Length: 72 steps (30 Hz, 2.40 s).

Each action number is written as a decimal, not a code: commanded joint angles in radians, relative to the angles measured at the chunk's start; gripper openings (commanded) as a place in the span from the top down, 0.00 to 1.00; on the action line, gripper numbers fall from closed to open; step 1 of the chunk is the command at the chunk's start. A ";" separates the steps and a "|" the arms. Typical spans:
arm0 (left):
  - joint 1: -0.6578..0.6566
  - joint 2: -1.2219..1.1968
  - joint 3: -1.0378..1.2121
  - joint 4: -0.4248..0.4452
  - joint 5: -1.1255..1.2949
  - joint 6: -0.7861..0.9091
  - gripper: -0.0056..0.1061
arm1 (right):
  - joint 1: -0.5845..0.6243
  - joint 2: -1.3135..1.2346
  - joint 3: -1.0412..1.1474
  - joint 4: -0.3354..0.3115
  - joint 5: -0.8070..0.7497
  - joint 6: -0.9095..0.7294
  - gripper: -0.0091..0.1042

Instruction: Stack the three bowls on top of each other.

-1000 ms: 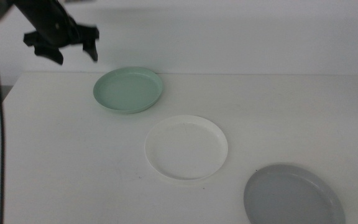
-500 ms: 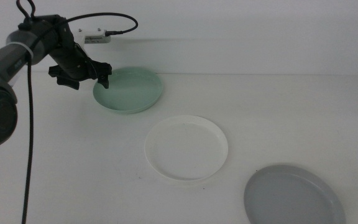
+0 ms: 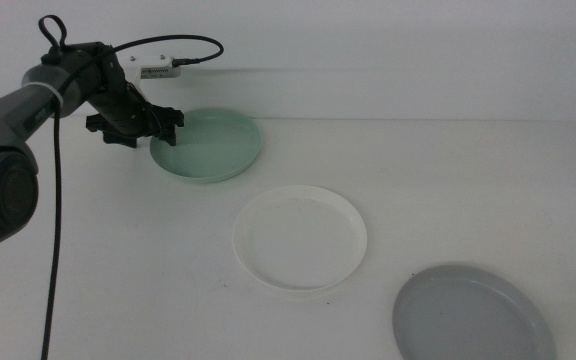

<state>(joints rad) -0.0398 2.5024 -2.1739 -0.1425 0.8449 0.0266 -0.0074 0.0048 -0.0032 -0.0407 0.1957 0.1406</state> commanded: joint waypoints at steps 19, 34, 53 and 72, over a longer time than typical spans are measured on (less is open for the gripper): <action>0.068 -0.300 0.158 -0.231 0.112 0.205 0.97 | -0.003 -0.005 0.003 -0.006 -0.009 -0.003 0.10; -0.157 -0.803 0.885 -0.327 -0.165 0.174 0.97 | -0.003 -0.005 0.003 -0.006 -0.009 -0.003 0.10; -0.285 -0.608 0.885 -0.375 -0.290 0.159 0.97 | -0.003 -0.005 0.003 -0.006 -0.009 -0.003 0.10; -0.309 -0.570 0.885 -0.352 -0.288 0.162 0.82 | -0.003 -0.005 0.003 -0.006 -0.009 -0.003 0.10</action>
<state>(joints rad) -0.3438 1.9366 -1.2866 -0.4953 0.5512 0.1881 -0.0074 0.0048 -0.0032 -0.0407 0.1957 0.1406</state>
